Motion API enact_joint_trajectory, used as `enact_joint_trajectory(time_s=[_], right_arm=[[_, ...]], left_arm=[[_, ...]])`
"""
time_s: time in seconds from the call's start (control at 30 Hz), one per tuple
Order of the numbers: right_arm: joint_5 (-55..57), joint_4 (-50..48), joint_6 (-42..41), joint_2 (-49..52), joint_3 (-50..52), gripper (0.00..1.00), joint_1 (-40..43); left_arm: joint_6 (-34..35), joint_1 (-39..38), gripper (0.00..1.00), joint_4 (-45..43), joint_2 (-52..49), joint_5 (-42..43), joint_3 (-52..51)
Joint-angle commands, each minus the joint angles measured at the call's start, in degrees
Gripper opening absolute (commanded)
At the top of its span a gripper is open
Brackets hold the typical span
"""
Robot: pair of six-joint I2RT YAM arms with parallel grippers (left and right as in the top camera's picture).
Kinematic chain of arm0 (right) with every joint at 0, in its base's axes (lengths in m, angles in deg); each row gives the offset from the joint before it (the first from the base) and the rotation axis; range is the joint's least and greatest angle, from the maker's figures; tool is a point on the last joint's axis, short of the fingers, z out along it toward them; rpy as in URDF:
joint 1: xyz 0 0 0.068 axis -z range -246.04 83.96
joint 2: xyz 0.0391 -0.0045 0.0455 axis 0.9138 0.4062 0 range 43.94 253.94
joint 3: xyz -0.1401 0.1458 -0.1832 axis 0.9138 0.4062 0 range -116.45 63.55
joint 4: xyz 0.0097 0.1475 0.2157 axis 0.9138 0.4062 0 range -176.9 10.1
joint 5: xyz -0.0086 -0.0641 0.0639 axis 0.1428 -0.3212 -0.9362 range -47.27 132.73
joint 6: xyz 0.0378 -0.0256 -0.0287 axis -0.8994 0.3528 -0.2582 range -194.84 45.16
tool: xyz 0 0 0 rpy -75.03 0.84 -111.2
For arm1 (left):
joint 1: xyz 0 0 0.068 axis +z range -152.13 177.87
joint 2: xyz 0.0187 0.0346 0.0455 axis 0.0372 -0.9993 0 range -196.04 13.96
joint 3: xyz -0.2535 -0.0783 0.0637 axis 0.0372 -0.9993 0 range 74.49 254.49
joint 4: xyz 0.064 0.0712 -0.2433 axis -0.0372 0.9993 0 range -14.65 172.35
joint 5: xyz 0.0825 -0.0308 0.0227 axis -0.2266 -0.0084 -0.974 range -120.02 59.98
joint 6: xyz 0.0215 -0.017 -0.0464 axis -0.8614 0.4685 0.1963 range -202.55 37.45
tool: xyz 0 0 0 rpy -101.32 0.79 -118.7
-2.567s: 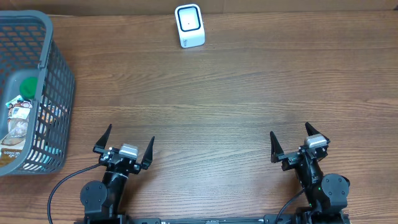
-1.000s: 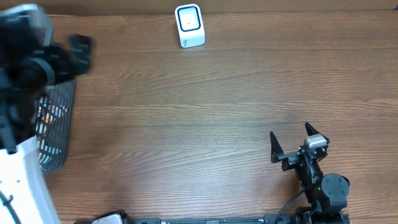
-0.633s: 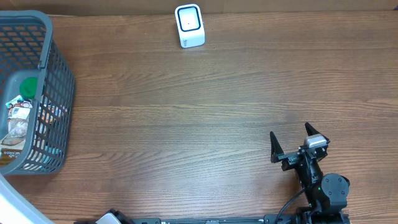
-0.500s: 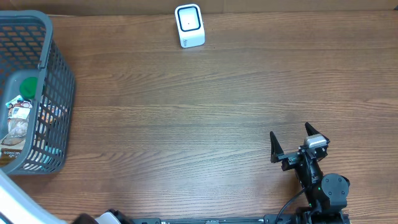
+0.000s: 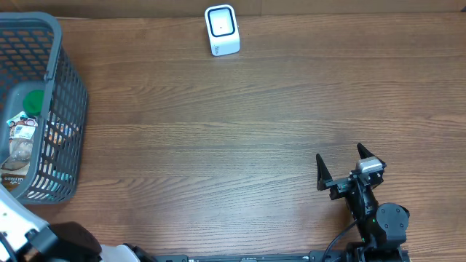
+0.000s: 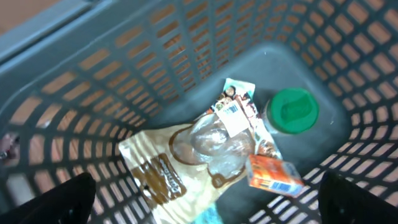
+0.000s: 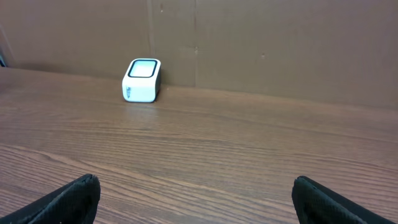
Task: Scan the item barcode
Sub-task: 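Move the left gripper over the grey basket and reach inside, then grasp the clear snack bag with barcode label using the left gripper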
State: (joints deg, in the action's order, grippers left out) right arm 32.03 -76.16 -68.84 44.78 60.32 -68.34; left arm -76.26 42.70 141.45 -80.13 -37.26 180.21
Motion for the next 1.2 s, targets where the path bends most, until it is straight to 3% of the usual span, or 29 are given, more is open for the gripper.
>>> enact_joint_trajectory(time_s=[0.0,0.13,0.5,0.63,0.7,1.17], right_arm=[[-0.33,-0.17,0.07,-0.68,-0.04,1.0,-0.24],[-0.33,-0.17,0.07,-0.68,-0.04,1.0,-0.24],[-0.31,-0.17,0.09,-0.68,-0.04,1.0,-0.24],[-0.33,-0.17,0.09,-0.68,-0.04,1.0,-0.24],[-0.33,-0.17,0.07,-0.68,-0.04,1.0,-0.24],[-0.33,-0.17,0.09,-0.68,-0.04,1.0,-0.24]], left_arm=[[-5.7,0.94,0.96,0.11,-4.22,1.99,-1.42],[-5.7,0.94,0.88,2.29,-9.03,0.83,-1.49],[-7.04,0.83,0.89,2.08,-20.61,1.53,-1.49],[-8.55,0.83,0.92,0.09,-22.71,0.57,-1.49],[-9.79,0.9,1.0,-0.66,-23.82,-0.7,-1.49],[-12.74,0.83,1.0,-2.69,-34.8,-3.87,-1.49]])
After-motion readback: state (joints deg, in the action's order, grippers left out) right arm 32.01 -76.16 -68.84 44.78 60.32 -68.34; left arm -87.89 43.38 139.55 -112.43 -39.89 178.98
